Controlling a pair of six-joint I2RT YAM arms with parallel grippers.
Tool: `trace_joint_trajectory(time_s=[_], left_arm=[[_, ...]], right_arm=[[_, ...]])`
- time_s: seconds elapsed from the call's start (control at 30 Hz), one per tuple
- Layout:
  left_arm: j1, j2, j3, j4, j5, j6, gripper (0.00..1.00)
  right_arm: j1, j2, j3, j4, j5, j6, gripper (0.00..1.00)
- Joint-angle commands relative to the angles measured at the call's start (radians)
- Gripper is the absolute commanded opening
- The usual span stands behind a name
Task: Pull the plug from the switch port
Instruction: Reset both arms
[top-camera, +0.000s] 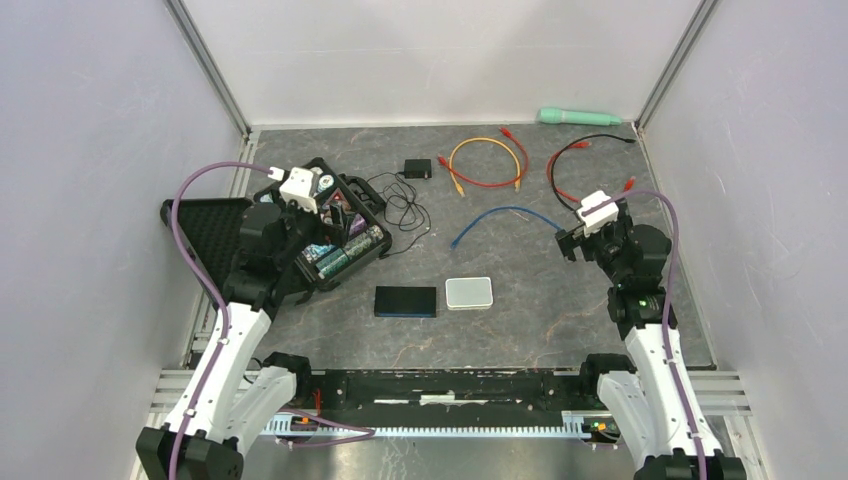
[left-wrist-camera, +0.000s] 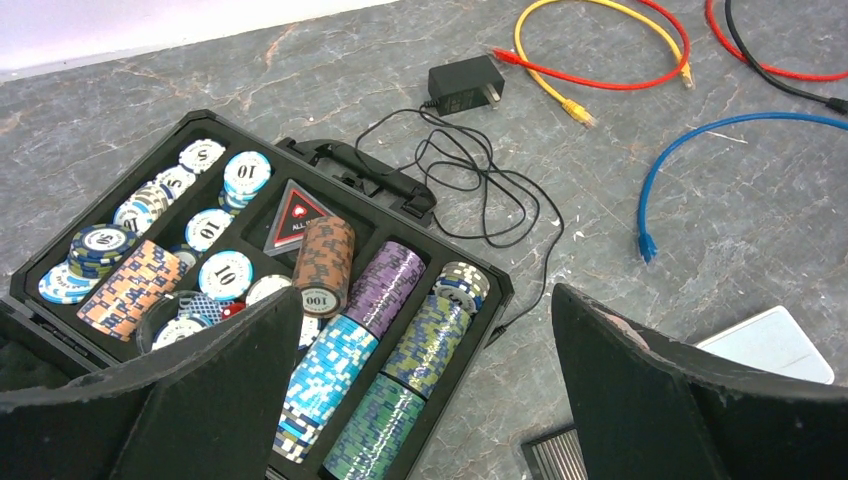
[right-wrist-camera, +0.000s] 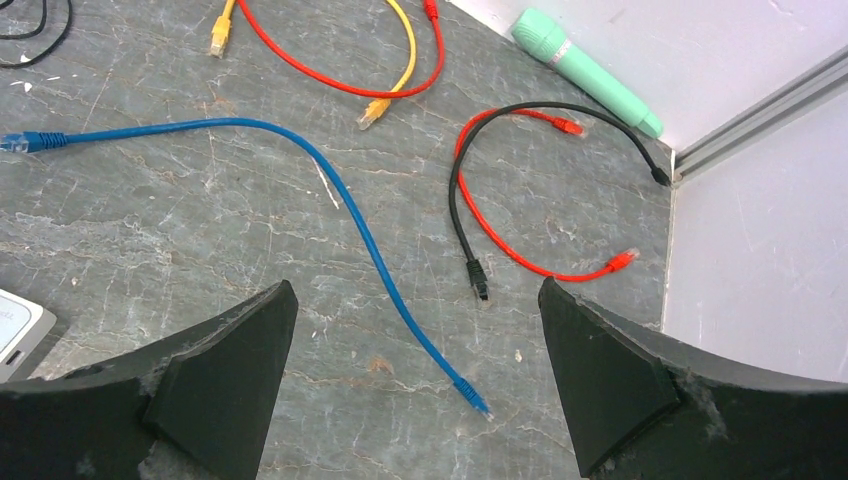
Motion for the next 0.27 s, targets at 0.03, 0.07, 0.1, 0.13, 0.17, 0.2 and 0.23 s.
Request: trace_joint_trajectory(time_s=[0.03, 0.07, 0.1, 0.13, 0.17, 0.2, 0.23], left_arm=[[0.01, 0.003, -0.003, 0.027, 0.022, 0.006, 1.0], [0.011, 0.002, -0.004, 0.027, 0.023, 0.007, 1.0], [0.011, 0.001, -0.004, 0.026, 0.024, 0.008, 1.0], [0.012, 0.0, -0.004, 0.025, 0.023, 0.01, 1.0], [0.013, 0.001, -0.006, 0.025, 0.023, 0.01, 1.0], [0.013, 0.001, -0.005, 0.026, 0.023, 0.012, 1.0], [0.014, 0.003, -0.006, 0.026, 0.021, 0.012, 1.0]], right_arm=[[-0.008, -0.006, -0.006, 0.02, -0.022, -0.009, 0.98], [-0.008, -0.006, -0.006, 0.021, -0.022, -0.009, 0.98], [-0.008, -0.004, -0.007, 0.024, -0.021, -0.008, 0.98], [-0.008, -0.003, -0.007, 0.025, -0.02, -0.008, 0.98], [-0.008, -0.002, -0.008, 0.024, -0.02, -0.007, 0.98], [-0.008, -0.003, -0.009, 0.024, -0.022, -0.008, 0.98], [-0.008, -0.003, -0.008, 0.024, -0.021, -0.01, 0.98]])
